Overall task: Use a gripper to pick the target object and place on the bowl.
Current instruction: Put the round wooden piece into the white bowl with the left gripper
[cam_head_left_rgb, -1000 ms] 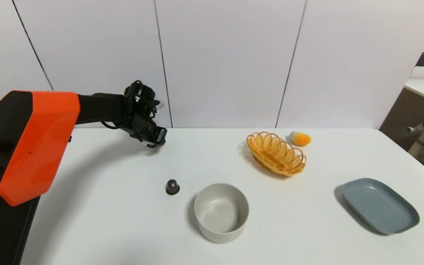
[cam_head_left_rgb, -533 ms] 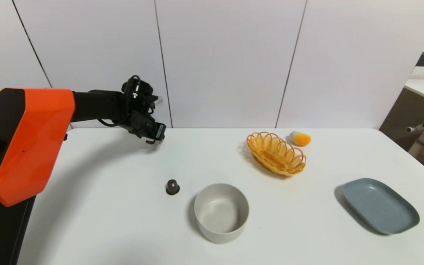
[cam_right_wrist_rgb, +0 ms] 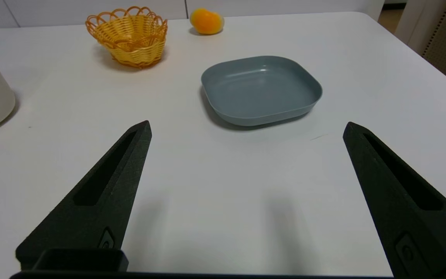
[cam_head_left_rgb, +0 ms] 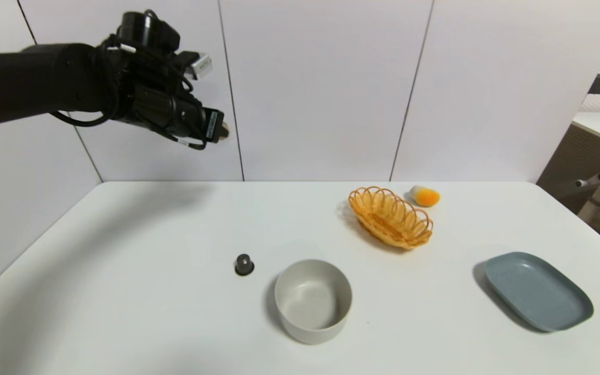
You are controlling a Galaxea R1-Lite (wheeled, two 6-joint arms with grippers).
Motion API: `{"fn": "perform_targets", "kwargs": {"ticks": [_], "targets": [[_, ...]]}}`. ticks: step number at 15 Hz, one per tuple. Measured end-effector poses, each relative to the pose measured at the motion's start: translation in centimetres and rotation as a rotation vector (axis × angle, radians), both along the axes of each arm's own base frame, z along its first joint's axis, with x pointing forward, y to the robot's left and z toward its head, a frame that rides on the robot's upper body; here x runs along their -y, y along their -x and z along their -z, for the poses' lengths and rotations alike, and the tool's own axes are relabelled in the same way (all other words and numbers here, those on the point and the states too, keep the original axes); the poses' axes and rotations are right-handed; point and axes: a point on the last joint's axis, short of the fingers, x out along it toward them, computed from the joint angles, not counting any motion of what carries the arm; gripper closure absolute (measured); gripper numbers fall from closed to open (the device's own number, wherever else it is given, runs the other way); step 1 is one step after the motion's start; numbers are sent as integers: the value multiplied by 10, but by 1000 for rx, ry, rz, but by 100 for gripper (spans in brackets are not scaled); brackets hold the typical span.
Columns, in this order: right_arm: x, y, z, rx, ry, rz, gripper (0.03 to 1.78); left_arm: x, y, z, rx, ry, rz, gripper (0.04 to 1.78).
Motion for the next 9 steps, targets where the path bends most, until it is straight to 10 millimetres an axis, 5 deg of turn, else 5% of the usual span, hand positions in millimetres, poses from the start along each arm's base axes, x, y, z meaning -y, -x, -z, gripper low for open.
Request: {"fn": "perform_targets", "kwargs": {"ticks": [4, 9], "targets": [[0, 0, 0, 0, 0, 0, 10, 39, 63, -21, 21, 23, 156, 130], [0, 0, 0, 0, 0, 0, 10, 80, 109, 9, -40, -3, 331, 130]]}}
